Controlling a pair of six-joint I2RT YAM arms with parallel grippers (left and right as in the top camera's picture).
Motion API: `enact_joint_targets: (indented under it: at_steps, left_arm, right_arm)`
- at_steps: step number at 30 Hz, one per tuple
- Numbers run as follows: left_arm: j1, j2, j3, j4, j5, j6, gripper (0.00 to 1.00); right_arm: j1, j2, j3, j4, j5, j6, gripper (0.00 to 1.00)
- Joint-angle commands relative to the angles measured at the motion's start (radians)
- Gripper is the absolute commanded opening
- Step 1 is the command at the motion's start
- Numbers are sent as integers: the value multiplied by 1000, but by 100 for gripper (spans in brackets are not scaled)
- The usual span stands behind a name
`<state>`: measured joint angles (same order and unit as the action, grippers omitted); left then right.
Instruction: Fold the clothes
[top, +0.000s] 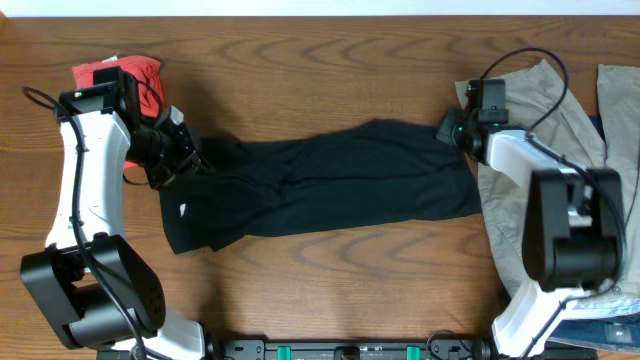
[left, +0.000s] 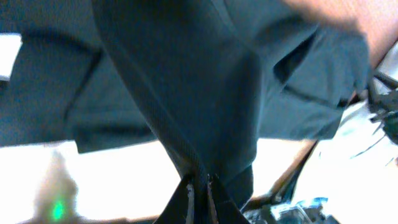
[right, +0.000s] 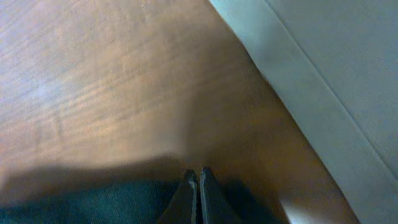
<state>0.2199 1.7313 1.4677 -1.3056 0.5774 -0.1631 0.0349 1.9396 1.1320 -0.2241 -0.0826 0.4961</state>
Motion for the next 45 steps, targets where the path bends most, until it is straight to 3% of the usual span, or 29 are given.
enact_joint_targets:
  at_steps: [1, 11, 20, 23, 25, 31, 35, 37, 44, 45]
  left_arm:
    - [3, -2, 9, -55, 18, 93, 6]
    - [26, -2, 9, -172, 9, 170, 6]
    - [29, -2, 8, -208, -55, 167, 6]
    - [29, -2, 8, -216, -84, 170, 6]
    - [29, -2, 8, -217, -136, 161, 6]
    - [29, -2, 8, -208, -146, 154, 10]
    - [28, -2, 8, -208, -145, 154, 15]
    - [27, -2, 8, -208, -144, 151, 27]
    - [23, -2, 8, -187, -141, 143, 27]
    - [23, -2, 8, -181, -140, 142, 34]
  right_arm:
    - [-10, -150, 1, -112, 5, 4, 1]
    - [-13, -319, 0, -611, 297, 5, 1]
    - [-10, -317, -15, -702, 336, 4, 2]
    - [-10, -317, -15, -734, 337, 3, 16]
    - [-10, -317, -15, -756, 337, 3, 39]
    - [-10, -317, -15, -740, 327, -63, 64]
    - [-11, -317, -15, -699, 224, -161, 69]
    - [-11, -317, -15, -691, 200, -177, 71]
    - [-11, -317, -15, -689, 198, -177, 75]
    - [-11, -317, -16, -690, 198, -180, 77]
